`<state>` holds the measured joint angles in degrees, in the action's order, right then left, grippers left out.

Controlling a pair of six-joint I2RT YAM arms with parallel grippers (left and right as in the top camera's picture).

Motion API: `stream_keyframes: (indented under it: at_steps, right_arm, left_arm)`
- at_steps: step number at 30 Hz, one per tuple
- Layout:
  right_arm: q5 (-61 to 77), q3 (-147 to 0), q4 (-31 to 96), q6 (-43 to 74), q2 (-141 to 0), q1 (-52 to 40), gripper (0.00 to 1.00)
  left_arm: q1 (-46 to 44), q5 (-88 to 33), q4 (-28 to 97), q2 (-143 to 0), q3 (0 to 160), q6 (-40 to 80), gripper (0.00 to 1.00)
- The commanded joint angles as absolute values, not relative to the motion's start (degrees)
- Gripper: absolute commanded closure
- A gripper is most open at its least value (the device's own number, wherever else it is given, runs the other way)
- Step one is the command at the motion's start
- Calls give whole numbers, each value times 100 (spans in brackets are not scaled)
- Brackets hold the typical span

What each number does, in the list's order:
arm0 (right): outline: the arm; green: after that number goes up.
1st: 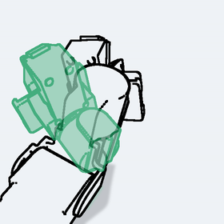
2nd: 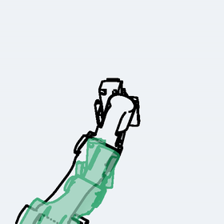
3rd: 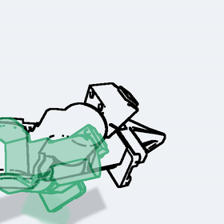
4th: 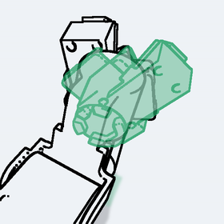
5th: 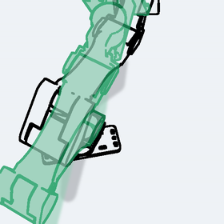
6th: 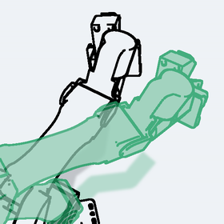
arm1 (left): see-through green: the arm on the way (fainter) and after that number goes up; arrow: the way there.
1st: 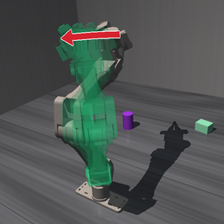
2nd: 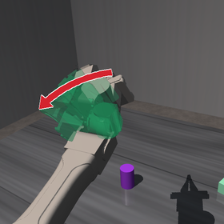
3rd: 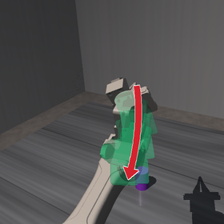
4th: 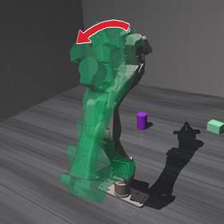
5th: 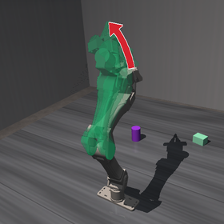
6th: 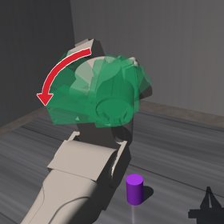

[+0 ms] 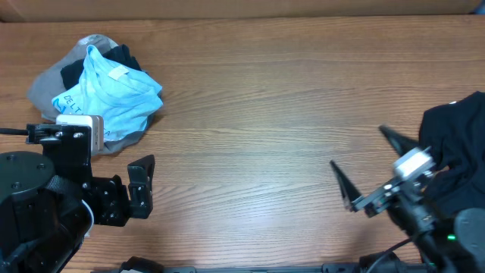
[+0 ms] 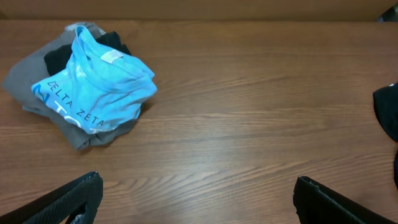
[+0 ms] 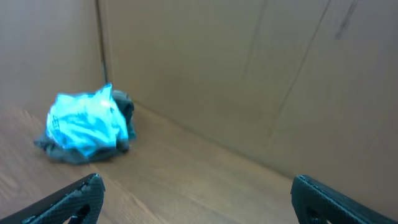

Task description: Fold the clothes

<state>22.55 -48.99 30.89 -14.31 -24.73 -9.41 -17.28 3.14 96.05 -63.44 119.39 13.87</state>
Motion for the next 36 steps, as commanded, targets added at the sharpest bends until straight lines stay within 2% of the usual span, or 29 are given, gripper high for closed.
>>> stream_keyframes:
  at_steps: [1, 13, 18, 36]
  right_arm:
    - [2213, -3953, 2891, -1632, -1855, -926, 0]
    - [2290, -1002, 764, -1632, -154, -926, 0]
    - [2320, -250, 198, -1632, -16, -926, 0]
    - [2300, -47, 305, -1632, -19, -926, 0]
  left_arm:
    - [-1769, 379, 9596, -6331, 11944, 1505, 0]
    - [-1769, 381, 9598, -6331, 11944, 1505, 0]
    - [-1769, 379, 9598, -6331, 11944, 1505, 0]
    - [-1769, 379, 9598, -6331, 11944, 1505, 0]
